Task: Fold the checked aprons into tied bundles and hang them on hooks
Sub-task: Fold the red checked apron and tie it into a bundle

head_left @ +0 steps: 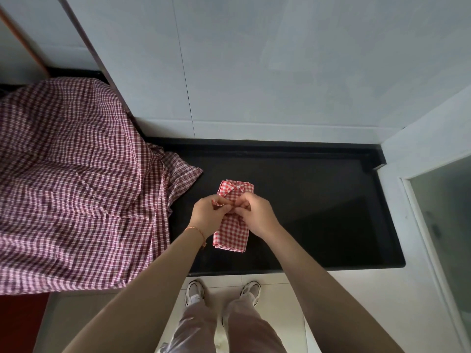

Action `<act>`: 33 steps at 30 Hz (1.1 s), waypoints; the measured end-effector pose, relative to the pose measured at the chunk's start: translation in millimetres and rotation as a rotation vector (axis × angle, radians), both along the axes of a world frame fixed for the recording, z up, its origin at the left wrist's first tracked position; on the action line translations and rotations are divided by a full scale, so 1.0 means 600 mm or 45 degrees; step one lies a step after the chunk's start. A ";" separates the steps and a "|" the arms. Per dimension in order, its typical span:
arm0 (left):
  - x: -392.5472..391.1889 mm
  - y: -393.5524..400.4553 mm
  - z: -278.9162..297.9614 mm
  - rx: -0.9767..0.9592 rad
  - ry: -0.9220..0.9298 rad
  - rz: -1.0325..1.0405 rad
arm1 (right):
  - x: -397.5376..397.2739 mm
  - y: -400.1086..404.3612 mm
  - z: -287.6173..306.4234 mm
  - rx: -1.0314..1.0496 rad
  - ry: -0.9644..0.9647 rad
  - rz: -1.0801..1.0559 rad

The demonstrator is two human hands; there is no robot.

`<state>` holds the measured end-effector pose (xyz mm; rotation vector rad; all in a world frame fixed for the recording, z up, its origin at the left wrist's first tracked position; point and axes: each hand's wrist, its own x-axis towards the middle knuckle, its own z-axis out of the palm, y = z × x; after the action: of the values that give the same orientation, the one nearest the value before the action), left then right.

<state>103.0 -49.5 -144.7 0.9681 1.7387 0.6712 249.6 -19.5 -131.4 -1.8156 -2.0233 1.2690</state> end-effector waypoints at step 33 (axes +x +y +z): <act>0.013 0.013 0.019 -0.056 -0.106 -0.109 | -0.001 -0.007 0.011 0.205 -0.077 0.063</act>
<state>110.5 -41.4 -133.6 0.9653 1.6235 0.6069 248.8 -23.4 -125.0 -1.7612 -2.1459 1.0409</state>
